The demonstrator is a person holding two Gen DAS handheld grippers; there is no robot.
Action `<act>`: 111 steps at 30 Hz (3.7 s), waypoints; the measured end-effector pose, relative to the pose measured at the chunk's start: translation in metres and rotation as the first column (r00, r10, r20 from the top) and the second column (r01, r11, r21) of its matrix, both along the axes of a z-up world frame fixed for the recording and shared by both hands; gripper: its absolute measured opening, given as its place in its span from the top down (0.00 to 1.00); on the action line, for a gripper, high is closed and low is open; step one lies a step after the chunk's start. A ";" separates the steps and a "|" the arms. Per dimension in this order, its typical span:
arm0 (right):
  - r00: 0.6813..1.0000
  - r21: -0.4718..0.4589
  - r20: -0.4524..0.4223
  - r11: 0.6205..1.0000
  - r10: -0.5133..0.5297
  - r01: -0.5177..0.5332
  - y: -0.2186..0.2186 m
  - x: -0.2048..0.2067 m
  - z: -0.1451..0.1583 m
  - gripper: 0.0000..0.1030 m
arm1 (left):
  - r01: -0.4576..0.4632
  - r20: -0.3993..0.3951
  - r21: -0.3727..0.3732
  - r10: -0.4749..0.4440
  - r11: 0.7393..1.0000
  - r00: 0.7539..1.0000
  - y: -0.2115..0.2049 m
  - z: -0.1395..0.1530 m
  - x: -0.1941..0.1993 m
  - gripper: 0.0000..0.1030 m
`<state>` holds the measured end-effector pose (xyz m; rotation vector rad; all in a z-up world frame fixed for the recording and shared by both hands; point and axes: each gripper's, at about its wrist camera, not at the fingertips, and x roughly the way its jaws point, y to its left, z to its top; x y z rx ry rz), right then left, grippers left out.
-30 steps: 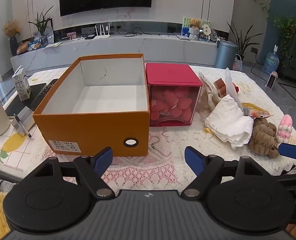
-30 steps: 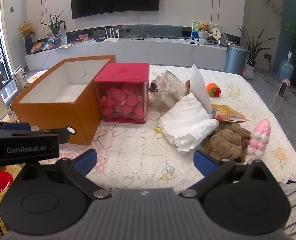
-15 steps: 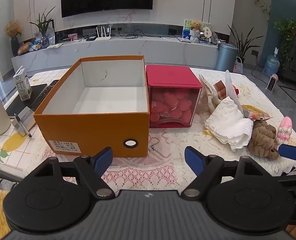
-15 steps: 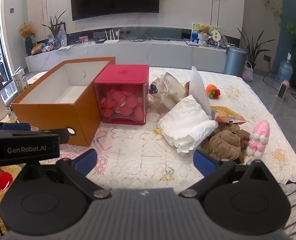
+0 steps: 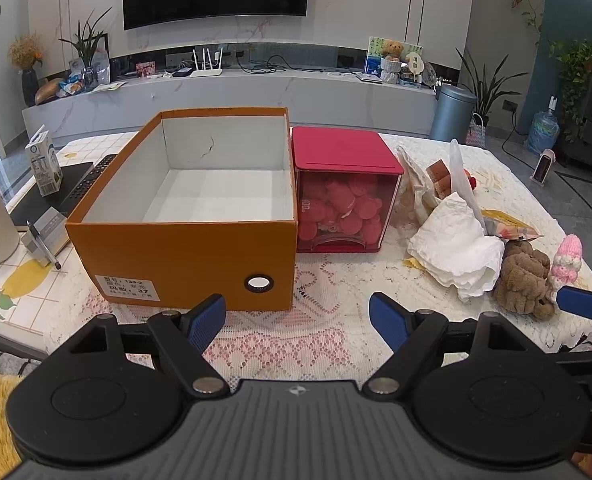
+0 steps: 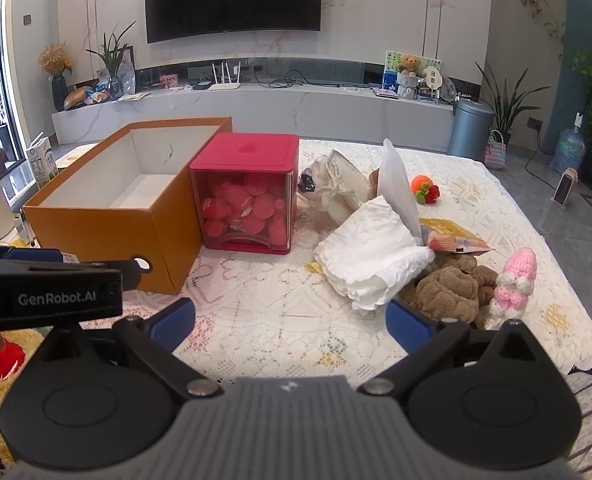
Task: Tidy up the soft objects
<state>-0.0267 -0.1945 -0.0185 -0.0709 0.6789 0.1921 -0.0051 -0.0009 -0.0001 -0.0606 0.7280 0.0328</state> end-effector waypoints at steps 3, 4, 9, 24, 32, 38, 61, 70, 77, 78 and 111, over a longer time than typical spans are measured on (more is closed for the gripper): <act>1.000 0.030 -0.013 1.000 0.008 -0.008 -0.002 0.001 0.000 0.06 | -0.001 -0.005 -0.013 0.001 1.000 1.000 0.001 0.000 0.000 0.07; 1.000 0.034 -0.018 0.999 0.008 -0.008 -0.003 0.001 -0.001 0.06 | 0.000 -0.006 -0.013 0.000 1.000 1.000 0.001 -0.001 0.000 0.07; 1.000 0.020 -0.008 1.000 0.008 -0.008 -0.001 0.000 0.000 0.06 | 0.000 -0.005 -0.016 0.000 1.000 1.000 0.001 0.000 0.000 0.07; 1.000 0.036 -0.028 0.999 0.010 -0.009 -0.004 0.003 -0.003 0.06 | -0.007 -0.008 -0.017 0.007 1.000 1.000 0.000 -0.001 0.000 0.07; 0.999 0.036 -0.028 0.999 0.015 -0.014 -0.004 0.004 -0.003 0.06 | -0.011 -0.013 -0.016 0.010 1.000 1.000 0.000 -0.001 0.000 0.07; 1.000 0.033 -0.024 0.999 0.012 -0.011 -0.005 0.003 -0.002 0.06 | -0.010 -0.013 -0.012 0.010 1.000 1.000 -0.003 0.000 0.001 0.07; 0.996 0.077 0.015 0.994 -0.085 0.084 -0.048 0.010 0.017 0.05 | 0.074 0.059 0.073 -0.078 0.995 0.995 -0.056 0.028 0.024 0.09; 0.964 0.062 0.032 0.963 -0.263 0.261 -0.115 0.025 0.035 0.03 | 0.234 0.061 0.069 -0.239 0.970 0.969 -0.103 0.035 0.068 0.08; 0.950 0.045 -0.016 0.949 -0.311 0.311 -0.164 0.058 0.036 0.02 | 0.412 -0.012 0.042 -0.412 0.910 0.911 -0.137 0.001 0.111 0.08; 0.952 0.047 -0.027 0.951 -0.304 0.305 -0.167 0.064 0.035 0.02 | 0.442 -0.032 0.030 -0.441 0.896 0.897 -0.141 -0.005 0.119 0.08; 0.900 -0.038 -0.199 0.921 -0.388 0.388 -0.183 0.132 -0.033 0.02 | 0.651 -0.132 -0.180 -0.674 0.738 0.727 -0.131 -0.102 0.198 0.47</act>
